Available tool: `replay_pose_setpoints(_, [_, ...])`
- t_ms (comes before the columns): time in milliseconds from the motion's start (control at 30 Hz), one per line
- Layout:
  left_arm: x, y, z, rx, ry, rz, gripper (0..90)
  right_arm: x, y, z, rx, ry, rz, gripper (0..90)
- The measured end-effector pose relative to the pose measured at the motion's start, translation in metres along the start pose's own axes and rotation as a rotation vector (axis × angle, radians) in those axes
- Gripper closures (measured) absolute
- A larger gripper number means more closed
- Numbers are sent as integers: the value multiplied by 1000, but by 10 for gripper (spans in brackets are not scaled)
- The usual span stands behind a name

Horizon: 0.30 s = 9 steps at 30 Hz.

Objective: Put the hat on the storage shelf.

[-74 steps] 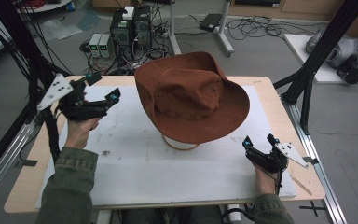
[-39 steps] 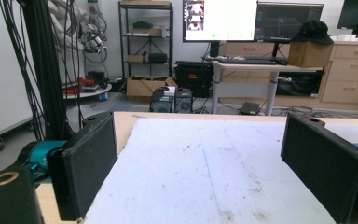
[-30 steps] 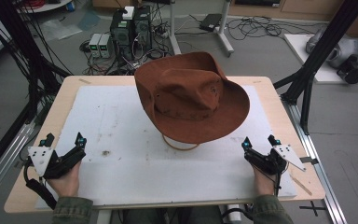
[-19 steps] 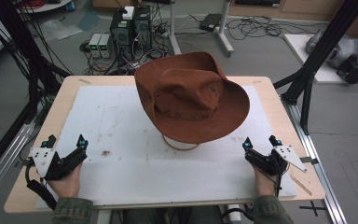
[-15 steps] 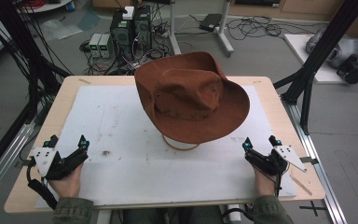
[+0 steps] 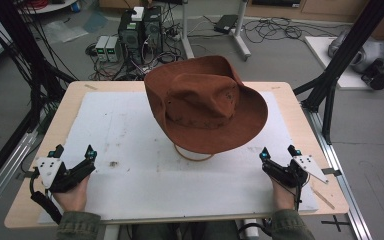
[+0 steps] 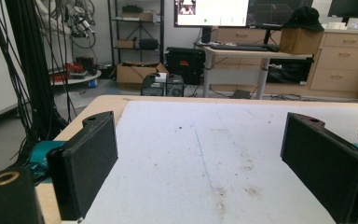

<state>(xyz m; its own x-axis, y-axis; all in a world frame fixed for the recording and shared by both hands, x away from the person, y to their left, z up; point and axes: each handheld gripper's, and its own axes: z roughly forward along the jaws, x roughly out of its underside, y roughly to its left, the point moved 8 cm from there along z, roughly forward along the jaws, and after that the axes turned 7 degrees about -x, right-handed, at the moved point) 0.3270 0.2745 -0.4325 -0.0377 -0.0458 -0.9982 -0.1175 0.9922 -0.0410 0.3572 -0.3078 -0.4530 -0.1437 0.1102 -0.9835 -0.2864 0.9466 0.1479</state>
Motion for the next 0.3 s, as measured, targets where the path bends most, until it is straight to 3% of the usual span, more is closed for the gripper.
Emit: replay_pose_setpoints(300, [1,3,0,2,4,-26,114,1,1,1,-4,6,4,36])
